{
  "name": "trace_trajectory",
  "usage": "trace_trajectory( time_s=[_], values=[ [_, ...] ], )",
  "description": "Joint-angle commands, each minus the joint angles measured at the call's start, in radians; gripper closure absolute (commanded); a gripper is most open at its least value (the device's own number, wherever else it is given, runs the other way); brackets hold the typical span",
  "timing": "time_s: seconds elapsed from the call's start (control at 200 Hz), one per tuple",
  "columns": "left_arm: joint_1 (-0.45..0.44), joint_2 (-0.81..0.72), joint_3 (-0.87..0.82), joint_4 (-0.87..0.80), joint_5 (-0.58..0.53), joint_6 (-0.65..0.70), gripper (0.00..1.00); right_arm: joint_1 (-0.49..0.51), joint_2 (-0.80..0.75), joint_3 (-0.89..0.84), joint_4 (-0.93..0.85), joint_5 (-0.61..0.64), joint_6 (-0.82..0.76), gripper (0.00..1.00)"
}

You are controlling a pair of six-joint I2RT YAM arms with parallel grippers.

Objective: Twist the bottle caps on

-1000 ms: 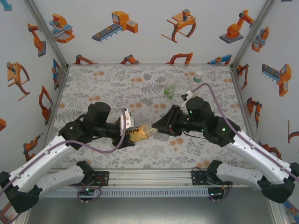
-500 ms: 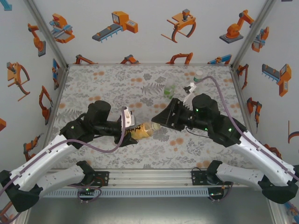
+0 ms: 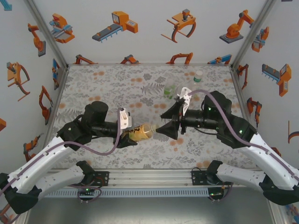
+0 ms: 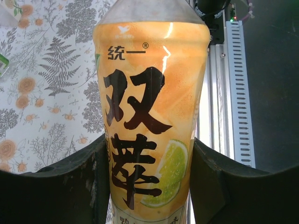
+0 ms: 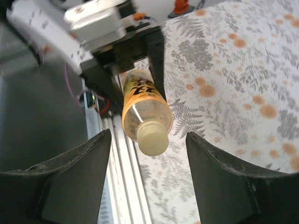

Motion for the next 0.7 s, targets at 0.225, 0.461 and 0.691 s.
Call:
trace_trajectory(
  time_s=[0.225, 0.461, 0.691],
  values=[
    [-0.004, -0.010, 0.029, 0.014, 0.078, 0.017, 1.00, 0.005, 0.052, 0.056, -0.097, -0.215, -0.449, 0.47],
    [-0.004, -0.015, 0.029, 0.015, 0.090, 0.011, 1.00, 0.005, 0.058, 0.033, -0.089, -0.208, -0.446, 0.53],
    [-0.004, -0.027, 0.024, 0.016, 0.094, 0.011, 1.00, 0.005, 0.050, 0.010, -0.064, -0.198, -0.427, 0.56]
  ],
)
